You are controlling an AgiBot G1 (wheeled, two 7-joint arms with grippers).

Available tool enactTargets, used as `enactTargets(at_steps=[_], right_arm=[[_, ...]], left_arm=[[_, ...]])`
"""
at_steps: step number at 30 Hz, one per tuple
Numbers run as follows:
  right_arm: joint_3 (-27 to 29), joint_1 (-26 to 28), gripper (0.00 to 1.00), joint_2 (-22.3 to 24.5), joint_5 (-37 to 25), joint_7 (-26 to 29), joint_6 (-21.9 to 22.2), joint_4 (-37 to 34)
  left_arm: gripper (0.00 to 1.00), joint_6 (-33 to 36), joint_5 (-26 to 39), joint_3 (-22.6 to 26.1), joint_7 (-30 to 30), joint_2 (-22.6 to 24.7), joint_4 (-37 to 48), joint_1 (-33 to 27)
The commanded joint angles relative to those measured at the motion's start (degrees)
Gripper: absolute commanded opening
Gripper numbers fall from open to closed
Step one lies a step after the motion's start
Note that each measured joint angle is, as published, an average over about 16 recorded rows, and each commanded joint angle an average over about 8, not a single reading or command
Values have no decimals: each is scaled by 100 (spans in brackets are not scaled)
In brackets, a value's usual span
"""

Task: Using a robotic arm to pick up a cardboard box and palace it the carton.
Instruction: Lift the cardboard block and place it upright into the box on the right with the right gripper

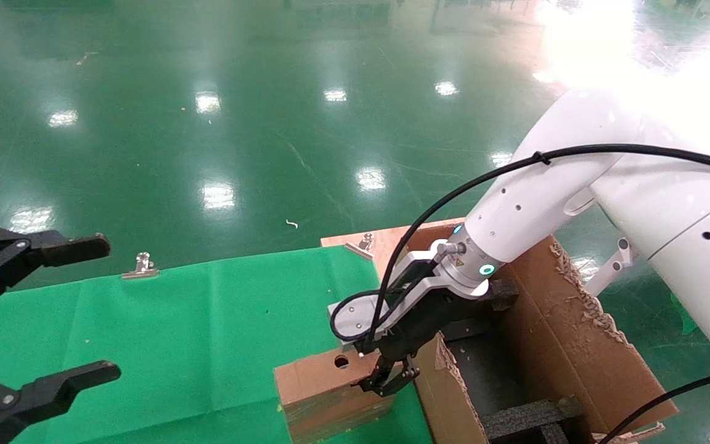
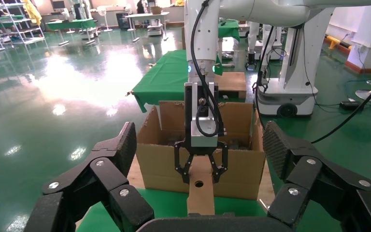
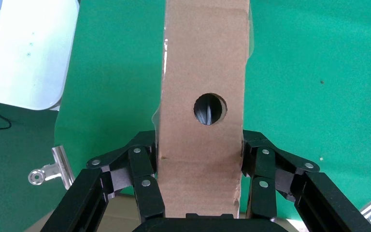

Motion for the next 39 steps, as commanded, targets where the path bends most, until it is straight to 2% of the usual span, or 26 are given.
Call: enactTargets(at_steps=[1,8,23,32,39], right_arm=[[-5,-17,0,-2,-2,7,2,9],[107,401,0,103,208,-15,-35,-370],[-191,2357,0,240,551,-801,-176,-1764],[-749,2743,0,376,823,-1046,-188,-2142],[-1201,3028,0,1019,1061,-1221,-215,-2108]], left_arm=[[100,0,0,0,0,0,0,0],[100,0,0,0,0,0,1,0],[100,0,-1,1,1,0,1,0],[100,0,-1,2,1,0,1,-1],[100,0,-1,2,1,-1,1,-1]])
